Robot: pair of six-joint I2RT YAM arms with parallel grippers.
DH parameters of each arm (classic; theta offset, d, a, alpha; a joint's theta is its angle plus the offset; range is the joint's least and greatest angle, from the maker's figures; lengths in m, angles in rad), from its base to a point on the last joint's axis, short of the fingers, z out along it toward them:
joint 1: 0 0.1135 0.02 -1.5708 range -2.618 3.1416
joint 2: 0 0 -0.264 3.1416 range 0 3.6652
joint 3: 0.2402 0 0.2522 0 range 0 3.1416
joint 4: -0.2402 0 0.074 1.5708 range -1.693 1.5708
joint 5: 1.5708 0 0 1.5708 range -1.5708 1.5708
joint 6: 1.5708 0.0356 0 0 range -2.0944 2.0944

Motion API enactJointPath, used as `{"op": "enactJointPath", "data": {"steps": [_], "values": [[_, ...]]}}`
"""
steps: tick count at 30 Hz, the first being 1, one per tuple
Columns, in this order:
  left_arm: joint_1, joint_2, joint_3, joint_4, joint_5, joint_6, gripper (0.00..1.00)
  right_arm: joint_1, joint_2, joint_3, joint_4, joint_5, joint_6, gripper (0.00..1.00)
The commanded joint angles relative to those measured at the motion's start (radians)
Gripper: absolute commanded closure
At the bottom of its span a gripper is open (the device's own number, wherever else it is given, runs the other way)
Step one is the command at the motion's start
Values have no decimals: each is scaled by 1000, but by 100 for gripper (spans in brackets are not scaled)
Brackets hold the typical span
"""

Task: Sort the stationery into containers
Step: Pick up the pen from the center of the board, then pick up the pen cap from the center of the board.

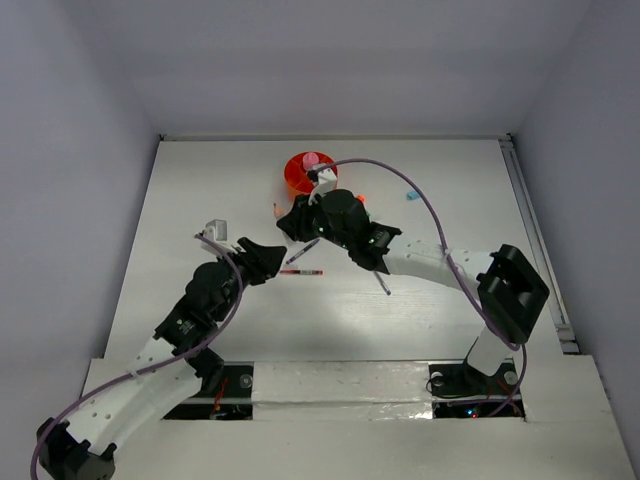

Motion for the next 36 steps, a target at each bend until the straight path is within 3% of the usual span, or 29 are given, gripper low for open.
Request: {"op": "enactJointPath", "data": {"steps": [1, 5, 15, 21, 27, 34, 35, 36], "values": [[2, 37, -9, 179, 40, 8, 56, 2, -46, -27, 85, -14, 42, 100], [2, 71, -22, 231, 38, 18, 58, 2, -58, -53, 101, -33, 63, 100], [2, 155, 23, 242, 28, 53, 75, 2, -84, -93, 142, -47, 85, 100], [2, 206, 47, 273, 31, 76, 68, 2, -94, -99, 141, -62, 89, 100], [2, 266, 54, 330, 65, 79, 68, 2, -89, -114, 159, -100, 111, 100], [2, 275, 46, 359, 42, 93, 81, 2, -86, -124, 176, -151, 129, 100], [2, 275, 46, 359, 37, 96, 86, 2, -83, -125, 182, -169, 138, 100], [2, 275, 47, 357, 31, 99, 100, 2, -80, -124, 184, -191, 142, 100]]}}
